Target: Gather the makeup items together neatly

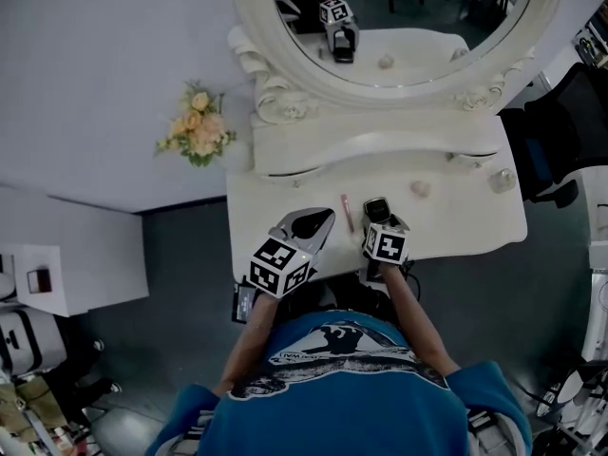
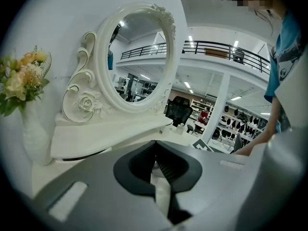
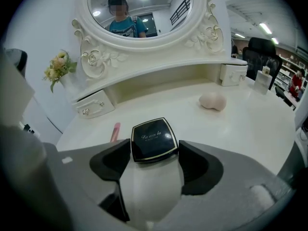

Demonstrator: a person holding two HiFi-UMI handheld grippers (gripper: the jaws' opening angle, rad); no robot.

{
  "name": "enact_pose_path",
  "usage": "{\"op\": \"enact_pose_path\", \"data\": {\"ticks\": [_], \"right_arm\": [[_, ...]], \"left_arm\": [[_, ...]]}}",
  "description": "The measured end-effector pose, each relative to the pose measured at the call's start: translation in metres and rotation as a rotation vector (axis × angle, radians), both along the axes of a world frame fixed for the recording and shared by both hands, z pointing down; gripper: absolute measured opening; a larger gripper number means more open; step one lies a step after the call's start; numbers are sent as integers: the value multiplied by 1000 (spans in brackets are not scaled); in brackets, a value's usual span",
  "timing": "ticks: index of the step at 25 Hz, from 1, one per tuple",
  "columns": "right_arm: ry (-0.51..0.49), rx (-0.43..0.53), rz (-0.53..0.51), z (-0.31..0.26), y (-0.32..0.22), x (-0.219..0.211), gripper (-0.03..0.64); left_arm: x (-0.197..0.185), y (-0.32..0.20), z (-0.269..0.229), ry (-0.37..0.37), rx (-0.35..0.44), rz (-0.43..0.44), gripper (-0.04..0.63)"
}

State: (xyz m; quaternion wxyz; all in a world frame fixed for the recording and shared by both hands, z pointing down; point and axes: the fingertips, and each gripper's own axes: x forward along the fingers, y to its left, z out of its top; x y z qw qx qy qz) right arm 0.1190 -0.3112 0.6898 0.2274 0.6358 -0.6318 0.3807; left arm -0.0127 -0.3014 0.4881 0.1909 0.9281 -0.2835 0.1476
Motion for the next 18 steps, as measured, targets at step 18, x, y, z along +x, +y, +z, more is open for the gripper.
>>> {"op": "enact_pose_path", "data": {"ticks": [18], "right_arm": [[75,165,-303,-37,-17,97,238]], "left_arm": [[52,-1,1,18,5,-1,12]]}}
